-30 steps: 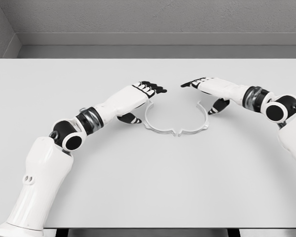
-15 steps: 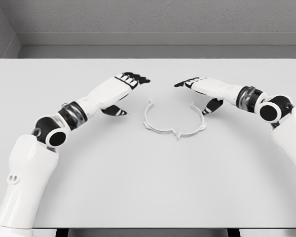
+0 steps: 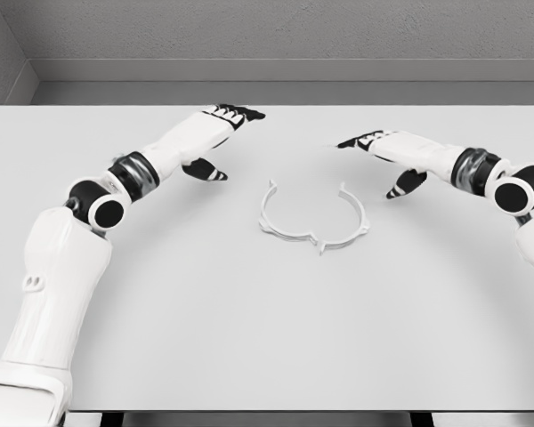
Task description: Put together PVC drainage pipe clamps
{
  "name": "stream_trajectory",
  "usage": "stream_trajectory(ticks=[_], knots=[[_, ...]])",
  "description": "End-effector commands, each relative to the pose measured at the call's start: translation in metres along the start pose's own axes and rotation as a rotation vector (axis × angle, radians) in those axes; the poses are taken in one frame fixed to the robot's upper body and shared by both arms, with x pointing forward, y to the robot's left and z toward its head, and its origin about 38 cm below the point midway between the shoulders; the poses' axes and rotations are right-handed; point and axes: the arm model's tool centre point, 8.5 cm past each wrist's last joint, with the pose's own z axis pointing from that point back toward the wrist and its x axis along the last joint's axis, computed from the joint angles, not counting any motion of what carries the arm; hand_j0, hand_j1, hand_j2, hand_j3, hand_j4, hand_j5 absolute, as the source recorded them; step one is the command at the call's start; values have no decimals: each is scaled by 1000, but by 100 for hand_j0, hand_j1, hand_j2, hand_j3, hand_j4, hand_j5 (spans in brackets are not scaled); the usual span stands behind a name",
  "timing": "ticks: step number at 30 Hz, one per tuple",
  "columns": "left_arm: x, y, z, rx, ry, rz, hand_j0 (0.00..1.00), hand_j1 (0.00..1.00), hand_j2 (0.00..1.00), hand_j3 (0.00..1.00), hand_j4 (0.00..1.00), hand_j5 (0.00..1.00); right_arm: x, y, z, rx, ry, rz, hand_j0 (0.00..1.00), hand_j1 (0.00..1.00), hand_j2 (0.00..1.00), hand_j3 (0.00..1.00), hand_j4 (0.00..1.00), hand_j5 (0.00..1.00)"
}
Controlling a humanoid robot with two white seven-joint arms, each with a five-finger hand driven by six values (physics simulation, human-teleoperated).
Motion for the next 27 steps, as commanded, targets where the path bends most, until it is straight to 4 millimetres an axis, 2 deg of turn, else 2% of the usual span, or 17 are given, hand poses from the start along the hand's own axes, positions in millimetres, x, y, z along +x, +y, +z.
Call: stream_trajectory(ticks=[1, 2, 5, 6, 10, 17, 19, 26, 27], knots=[[1, -21, -9, -31, 4, 64, 100, 100, 100, 100, 100, 100, -14, -13, 27, -5, 37, 50, 100, 100, 100, 100, 100, 100], [6, -25, -15, -37, -4, 78, 100, 100, 100, 100, 100, 100, -18, -18, 40, -8, 52, 82, 100, 100, 100, 100, 100, 100], [8, -29, -26, -49, -7, 107, 100, 100, 100, 100, 100, 100, -19, -3, 81, 31, 73, 161, 100, 100, 100, 100, 100, 100], [7, -29, -28, -54, -4, 111, 100, 100, 100, 100, 100, 100, -12, 0, 85, 39, 60, 181, 100, 100, 100, 100, 100, 100], [5, -33, -34, -71, 1, 132, 100, 100, 100, 100, 100, 100, 1, 9, 82, 47, 23, 184, 100, 100, 100, 100, 100, 100], [9, -37, -37, -85, -3, 128, 100, 100, 100, 100, 100, 100, 3, 14, 80, 53, 9, 178, 100, 100, 100, 100, 100, 100], [7, -39, -37, -90, 10, 135, 100, 100, 100, 100, 100, 100, 13, 14, 80, 50, -13, 193, 100, 100, 100, 100, 100, 100], [6, -42, -38, -99, 20, 139, 100, 100, 100, 100, 100, 100, 15, 12, 81, 46, -18, 202, 100, 100, 100, 100, 100, 100], [8, -42, -39, -104, 14, 133, 100, 100, 100, 100, 100, 100, 21, 10, 81, 40, -33, 213, 100, 100, 100, 100, 100, 100]])
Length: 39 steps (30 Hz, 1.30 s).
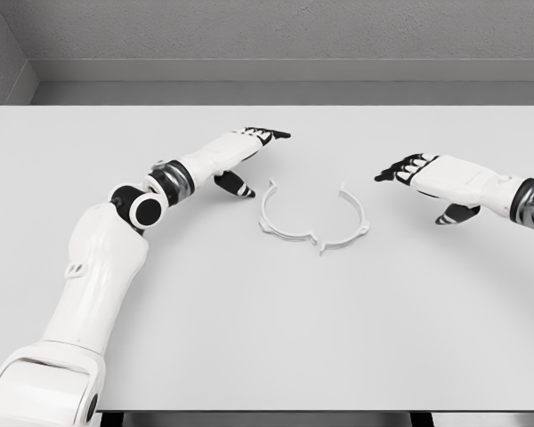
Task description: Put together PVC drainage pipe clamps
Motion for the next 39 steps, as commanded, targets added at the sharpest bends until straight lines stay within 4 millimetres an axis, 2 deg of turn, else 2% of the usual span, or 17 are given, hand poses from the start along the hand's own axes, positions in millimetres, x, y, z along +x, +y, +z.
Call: stream_trajectory(ticks=[1, 19, 39], knots=[[3, -3, -2, -9, -6, -1, 100, 100, 100, 100, 100, 100, 8, -7, 0, -16, -21, 17, 100, 100, 100, 100, 100, 100], [7, -5, -5, -21, -13, -12, 100, 100, 100, 100, 100, 100, 11, -9, -3, -24, -26, 15, 100, 100, 100, 100, 100, 100], [18, 2, -13, -32, -42, -52, 100, 100, 100, 100, 100, 100, 10, -8, -2, -21, -22, 13, 100, 100, 100, 100, 100, 100]])
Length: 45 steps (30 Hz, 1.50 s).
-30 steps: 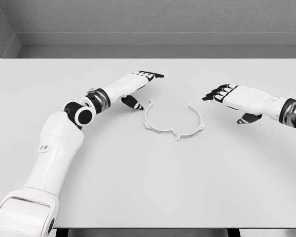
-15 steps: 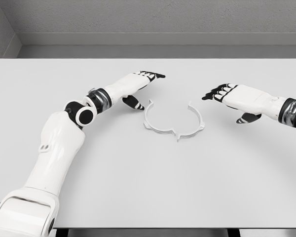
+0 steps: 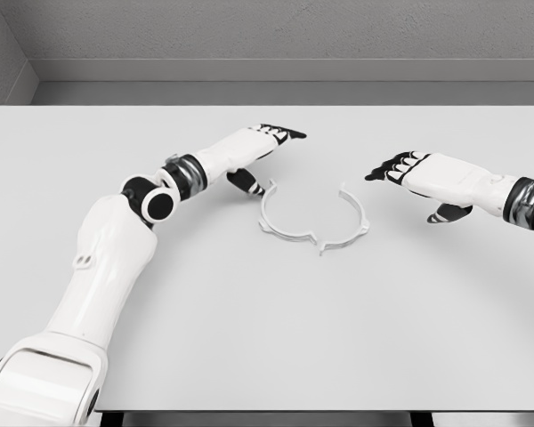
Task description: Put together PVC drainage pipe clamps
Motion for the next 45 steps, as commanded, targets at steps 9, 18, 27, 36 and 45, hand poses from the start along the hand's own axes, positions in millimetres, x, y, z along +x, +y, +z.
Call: stream_trajectory(ticks=[9, 18, 27, 36, 45], knots=[[5, 7, -6, -5, -14, -19, 100, 100, 100, 100, 100, 100, -1, 1, 1, 1, 3, -4, 100, 100, 100, 100, 100, 100], [17, 2, -11, -23, -48, -35, 100, 100, 100, 100, 100, 100, -2, 4, 2, 14, 6, -5, 100, 100, 100, 100, 100, 100], [28, 14, -12, 6, -75, -67, 100, 100, 100, 100, 100, 100, -2, 6, 2, 16, 6, -9, 100, 100, 100, 100, 100, 100], [27, 36, 3, 101, -70, -61, 100, 100, 100, 100, 100, 100, 1, 7, 2, 15, -3, -8, 100, 100, 100, 100, 100, 100], [4, 6, 4, 37, -14, 9, 100, 100, 100, 100, 100, 100, -2, 6, 2, 14, 6, -10, 100, 100, 100, 100, 100, 100]])
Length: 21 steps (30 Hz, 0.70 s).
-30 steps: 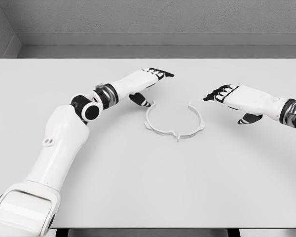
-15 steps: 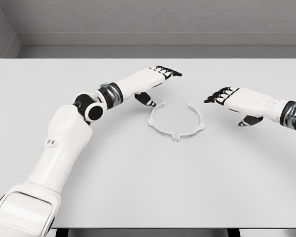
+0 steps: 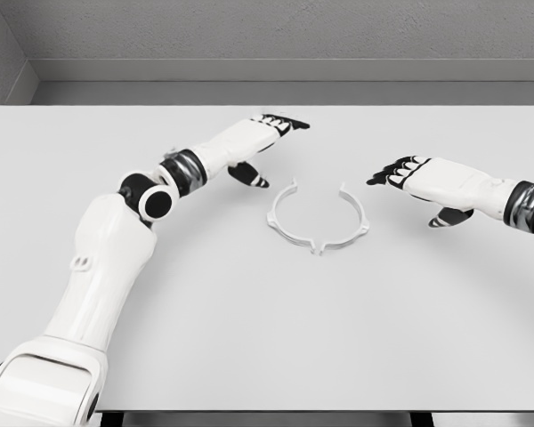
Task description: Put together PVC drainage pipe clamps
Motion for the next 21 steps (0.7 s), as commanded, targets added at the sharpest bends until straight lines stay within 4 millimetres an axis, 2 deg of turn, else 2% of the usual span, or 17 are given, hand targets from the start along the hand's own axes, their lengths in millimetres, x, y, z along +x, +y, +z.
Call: stream_trajectory(ticks=[1, 14, 21], knots=[[-4, -8, 0, -18, 9, 20, 100, 100, 100, 100, 100, 100, -1, 0, 1, 0, 2, -3, 100, 100, 100, 100, 100, 100], [-4, -25, -4, -75, 14, 19, 100, 100, 100, 100, 100, 100, -8, 6, 1, 13, 23, -23, 100, 100, 100, 100, 100, 100], [-1, -25, -6, -83, 6, 8, 100, 100, 100, 100, 100, 100, -7, 7, -2, 12, 19, -28, 100, 100, 100, 100, 100, 100]])
